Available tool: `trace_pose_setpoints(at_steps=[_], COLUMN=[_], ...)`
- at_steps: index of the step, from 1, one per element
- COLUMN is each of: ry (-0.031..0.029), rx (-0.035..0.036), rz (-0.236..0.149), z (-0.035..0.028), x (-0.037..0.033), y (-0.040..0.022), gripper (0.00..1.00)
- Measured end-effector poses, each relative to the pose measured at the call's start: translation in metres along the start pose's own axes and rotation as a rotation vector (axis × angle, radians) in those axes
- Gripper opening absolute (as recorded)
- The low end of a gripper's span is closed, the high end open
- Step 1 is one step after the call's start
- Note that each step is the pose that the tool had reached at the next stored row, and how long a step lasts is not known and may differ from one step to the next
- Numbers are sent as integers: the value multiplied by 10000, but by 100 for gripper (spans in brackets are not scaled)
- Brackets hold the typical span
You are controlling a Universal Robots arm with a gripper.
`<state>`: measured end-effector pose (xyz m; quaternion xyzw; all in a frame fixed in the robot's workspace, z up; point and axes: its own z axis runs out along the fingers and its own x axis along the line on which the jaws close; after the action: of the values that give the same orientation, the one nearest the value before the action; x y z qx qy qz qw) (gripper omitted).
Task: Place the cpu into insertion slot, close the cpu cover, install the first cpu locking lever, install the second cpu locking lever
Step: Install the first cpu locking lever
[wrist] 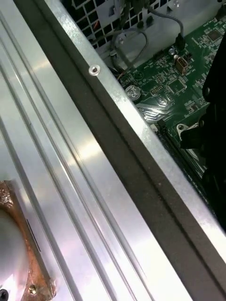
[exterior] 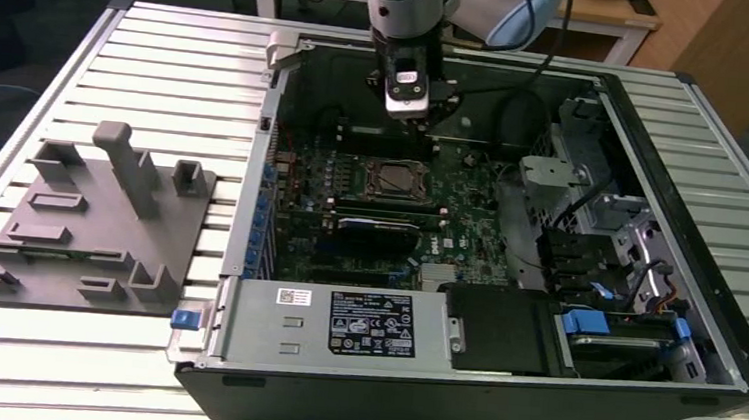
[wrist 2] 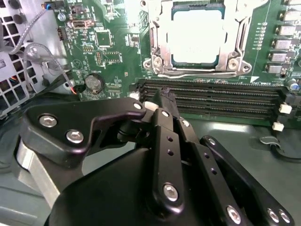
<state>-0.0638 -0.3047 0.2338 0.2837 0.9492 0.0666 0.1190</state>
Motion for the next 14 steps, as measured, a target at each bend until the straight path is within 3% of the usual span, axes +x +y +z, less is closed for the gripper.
trace_pose_setpoints(at_steps=[3, 5, 8, 11, 14], ry=[7, 90, 340, 643, 895], rx=[13, 110, 364, 700, 1000], rz=[-2, -4, -2, -7, -20], z=[-1, 2, 10, 16, 24], x=[0, -2, -4, -8, -8], y=[0, 1, 2, 4, 3], gripper=[11, 11, 11, 11, 11])
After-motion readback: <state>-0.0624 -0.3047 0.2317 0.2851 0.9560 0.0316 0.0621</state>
